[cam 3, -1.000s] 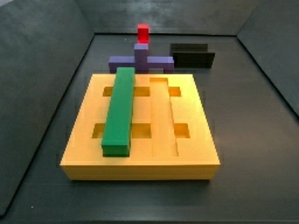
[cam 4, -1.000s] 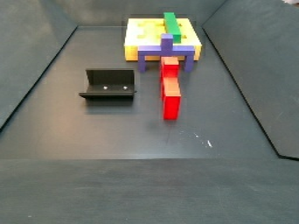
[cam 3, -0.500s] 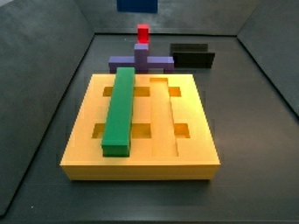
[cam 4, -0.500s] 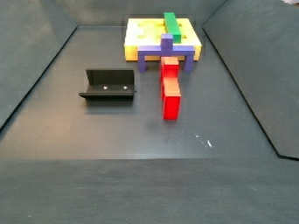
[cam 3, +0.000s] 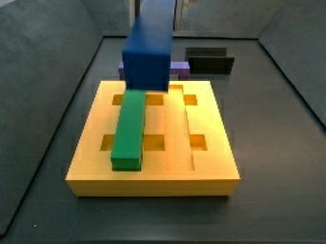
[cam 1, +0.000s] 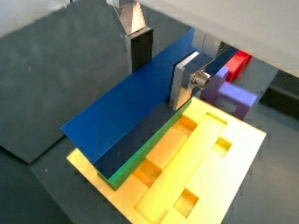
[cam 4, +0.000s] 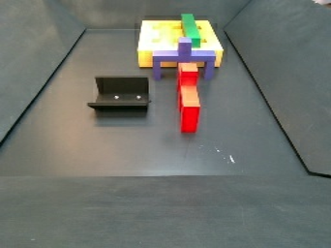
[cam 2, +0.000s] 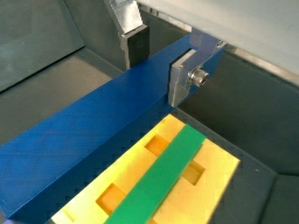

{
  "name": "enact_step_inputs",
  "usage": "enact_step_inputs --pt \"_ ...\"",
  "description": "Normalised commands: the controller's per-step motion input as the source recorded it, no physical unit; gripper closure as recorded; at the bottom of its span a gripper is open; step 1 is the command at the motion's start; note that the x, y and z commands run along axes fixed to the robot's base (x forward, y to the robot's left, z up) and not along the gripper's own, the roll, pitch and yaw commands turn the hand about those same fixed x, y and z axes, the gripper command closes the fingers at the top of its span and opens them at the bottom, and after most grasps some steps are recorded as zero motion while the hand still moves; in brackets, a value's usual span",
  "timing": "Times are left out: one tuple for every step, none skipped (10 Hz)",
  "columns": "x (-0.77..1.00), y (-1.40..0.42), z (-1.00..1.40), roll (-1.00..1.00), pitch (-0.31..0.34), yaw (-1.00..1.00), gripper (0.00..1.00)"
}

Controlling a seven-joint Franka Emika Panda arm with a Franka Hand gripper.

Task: Pick up the blue object. Move up. Move to above the board. Insert the blue object.
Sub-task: Insert the blue object.

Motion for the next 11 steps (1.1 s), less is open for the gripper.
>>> enact_step_inputs --pt "0.52 0.00 -1.00 0.00 0.000 0.31 1.00" --pt "0.57 0.04 -1.00 -0.02 0.000 0.38 1.00" --pt "0.46 0.00 -0.98 0.00 0.000 0.37 1.00" --pt "0.39 0.00 -0.93 0.01 -0.007 0.30 1.00" --pt "0.33 0.00 -0.72 0.15 -0.014 0.25 1.00" --pt "0.26 0.00 -0.62 0.15 0.000 0.15 1.00" --pt "0.00 -0.09 -0.59 0.08 0.000 0.00 1.00" --pt "0.00 -0.01 -0.50 0.00 0.000 0.00 1.00" --pt "-0.03 0.00 -0.36 0.00 0.000 0.00 1.00" --pt "-0.05 0.00 -0.29 0.00 0.000 0.00 1.00" --pt "-0.08 0.00 -0.27 0.00 0.000 0.00 1.00"
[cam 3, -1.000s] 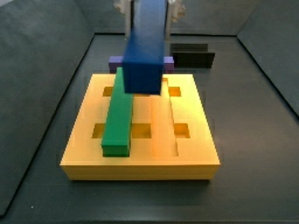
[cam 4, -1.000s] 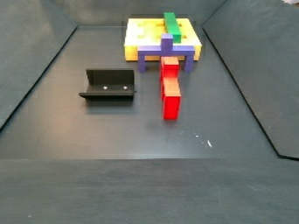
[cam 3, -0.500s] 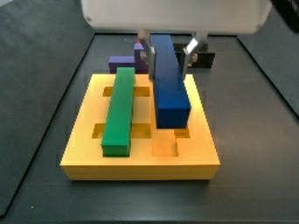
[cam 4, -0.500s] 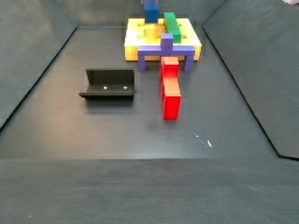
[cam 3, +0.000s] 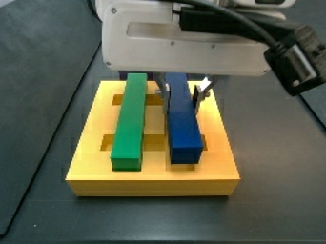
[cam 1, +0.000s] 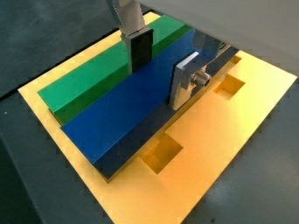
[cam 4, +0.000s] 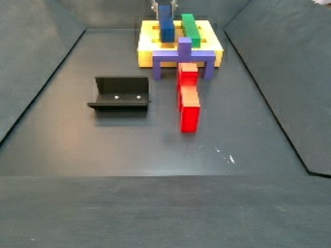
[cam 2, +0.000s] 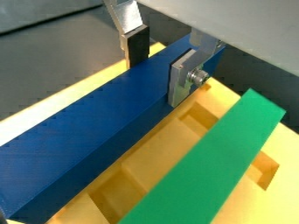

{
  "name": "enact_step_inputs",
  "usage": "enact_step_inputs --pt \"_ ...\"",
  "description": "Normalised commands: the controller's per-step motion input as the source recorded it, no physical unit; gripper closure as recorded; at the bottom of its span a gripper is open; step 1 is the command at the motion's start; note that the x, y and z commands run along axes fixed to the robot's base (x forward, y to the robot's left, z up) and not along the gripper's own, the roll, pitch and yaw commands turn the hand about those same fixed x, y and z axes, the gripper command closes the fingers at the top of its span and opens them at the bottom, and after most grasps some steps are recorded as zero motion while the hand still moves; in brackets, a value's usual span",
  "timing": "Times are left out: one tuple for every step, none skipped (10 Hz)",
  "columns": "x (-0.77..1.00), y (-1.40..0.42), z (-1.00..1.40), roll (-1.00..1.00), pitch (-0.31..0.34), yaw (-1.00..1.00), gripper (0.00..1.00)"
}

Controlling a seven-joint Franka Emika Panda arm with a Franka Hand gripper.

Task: Pick up the blue object. Move up. Move to above the board. Insert the blue object.
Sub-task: Insert the blue object.

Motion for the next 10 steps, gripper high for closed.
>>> enact_step_inputs --pt "-0.06 0.00 -0.21 0.00 0.000 0.01 1.00" --pt "-0.01 -0.03 -0.19 0.00 0.000 0.01 1.00" --pt "0.06 -0.05 -0.28 0.00 0.000 0.00 1.00" --pt "0.29 0.00 -0.37 0.00 0.000 0.00 1.00" --pt "0.28 0.00 -0.36 0.02 0.000 0.00 1.00" --pt "0.20 0.00 -0.36 0.03 0.000 0.00 1.00" --pt "0.14 0.00 -0.35 0.05 0.000 0.00 1.00" --pt "0.00 0.00 -0.33 0.00 0.000 0.00 1.00" --pt "0.00 0.00 -0.25 -0.07 0.000 0.00 1.00" --pt "0.00 0.00 0.00 0.00 0.000 0.00 1.00"
